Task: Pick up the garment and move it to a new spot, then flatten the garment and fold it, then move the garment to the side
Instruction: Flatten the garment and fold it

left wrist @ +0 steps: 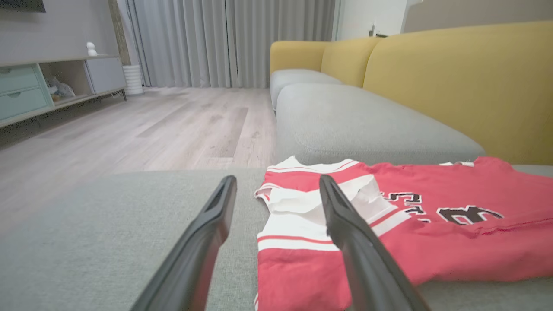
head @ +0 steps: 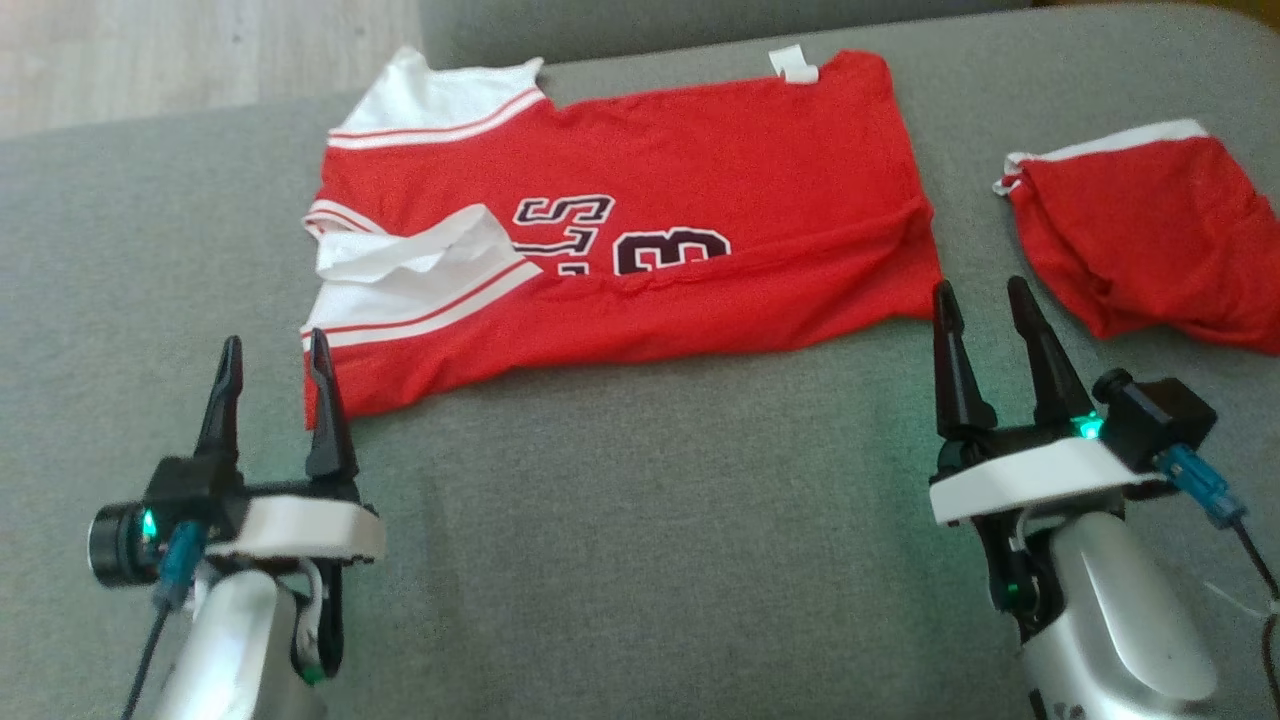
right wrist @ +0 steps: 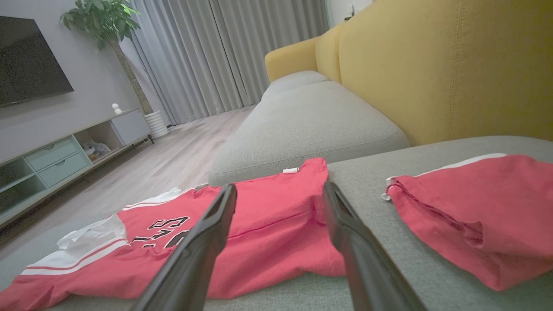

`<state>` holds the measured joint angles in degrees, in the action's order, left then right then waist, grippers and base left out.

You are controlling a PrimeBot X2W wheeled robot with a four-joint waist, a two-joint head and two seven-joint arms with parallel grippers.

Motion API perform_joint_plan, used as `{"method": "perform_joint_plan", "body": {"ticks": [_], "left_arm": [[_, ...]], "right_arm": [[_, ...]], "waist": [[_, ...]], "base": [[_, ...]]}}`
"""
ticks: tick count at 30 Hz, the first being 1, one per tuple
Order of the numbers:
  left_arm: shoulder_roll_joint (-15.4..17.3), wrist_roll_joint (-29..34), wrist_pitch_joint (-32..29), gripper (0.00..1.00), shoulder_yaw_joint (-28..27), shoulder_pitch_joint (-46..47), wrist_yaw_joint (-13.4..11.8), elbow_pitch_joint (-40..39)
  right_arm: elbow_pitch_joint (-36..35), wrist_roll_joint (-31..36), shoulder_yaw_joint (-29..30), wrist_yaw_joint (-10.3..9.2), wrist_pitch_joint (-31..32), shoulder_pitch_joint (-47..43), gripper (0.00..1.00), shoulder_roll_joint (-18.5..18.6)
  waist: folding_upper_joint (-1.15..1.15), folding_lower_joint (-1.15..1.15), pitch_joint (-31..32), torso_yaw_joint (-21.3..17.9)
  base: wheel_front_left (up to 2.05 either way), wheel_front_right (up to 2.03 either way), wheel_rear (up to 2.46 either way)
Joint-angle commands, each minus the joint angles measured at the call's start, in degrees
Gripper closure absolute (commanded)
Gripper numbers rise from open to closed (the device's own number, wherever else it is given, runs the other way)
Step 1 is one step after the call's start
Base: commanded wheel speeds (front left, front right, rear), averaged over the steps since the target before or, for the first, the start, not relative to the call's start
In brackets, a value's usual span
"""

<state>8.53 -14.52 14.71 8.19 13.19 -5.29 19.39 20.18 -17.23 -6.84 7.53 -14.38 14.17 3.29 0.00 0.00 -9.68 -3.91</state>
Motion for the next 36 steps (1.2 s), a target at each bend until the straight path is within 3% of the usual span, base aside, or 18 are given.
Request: {"method": "perform_joint_plan", "body": {"ticks": [1,11,19,22,24,25,29,36], "left_arm": [[1.43,-0.44,0.04,0.0,-2.54,4.41,0.67,1.67],[2.68,-1.07,-6.82,0.0,-1.41,9.99,1.72,15.7],[3.45,-0.77,-7.96,0.0,-1.31,11.46,-0.13,20.52],[3.46,-1.07,-12.9,0.0,-0.61,11.01,-0.39,22.53],[3.72,-0.75,-13.71,0.95,-0.26,11.15,-0.84,22.21],[3.81,-0.62,-13.76,1.0,-0.12,11.24,-1.0,21.87],[3.94,-0.51,-11.79,1.0,0.04,11.67,-1.24,19.22],[4.51,1.48,-3.57,1.0,1.77,14.55,-0.18,12.12]], "right_arm": [[-2.27,-0.5,-1.83,-0.04,-0.62,2.37,0.0,-0.4],[-3.21,-1.16,-2.25,-0.04,-0.62,2.81,0.0,-0.41],[-3.66,-1.96,-3.31,-0.04,-0.62,2.79,0.0,-0.41],[-3.98,-2.5,-3.61,-0.04,-0.62,2.68,0.0,-0.41],[-3.98,-2.61,-3.52,-0.04,-0.62,2.64,0.0,-0.41],[-3.92,-2.58,-3.44,-0.04,-0.62,2.65,0.0,-0.41],[-2.18,-1.57,-3.07,-0.04,0.04,3.2,0.0,-0.41],[5.42,2.95,1.71,-0.04,7.17,7.73,0.0,-0.41]], "waist": [[0.0,0.0,-1.75,-1.03],[0.0,0.0,-4.16,-2.8],[0.0,0.0,-4.55,-4.0],[0.0,0.0,-4.41,-4.46],[0.0,0.0,-4.39,-4.45],[0.0,0.0,-4.38,-4.34],[0.0,0.0,-4.21,-3.62],[0.0,0.0,-4.82,-1.99]], "base": [[0.0,0.0,0.0],[0.0,0.0,0.0],[0.0,0.0,0.0],[0.0,0.0,0.0],[0.0,0.0,0.0],[0.0,0.0,0.0],[0.0,0.0,0.0],[0.0,0.0,0.0]]}}
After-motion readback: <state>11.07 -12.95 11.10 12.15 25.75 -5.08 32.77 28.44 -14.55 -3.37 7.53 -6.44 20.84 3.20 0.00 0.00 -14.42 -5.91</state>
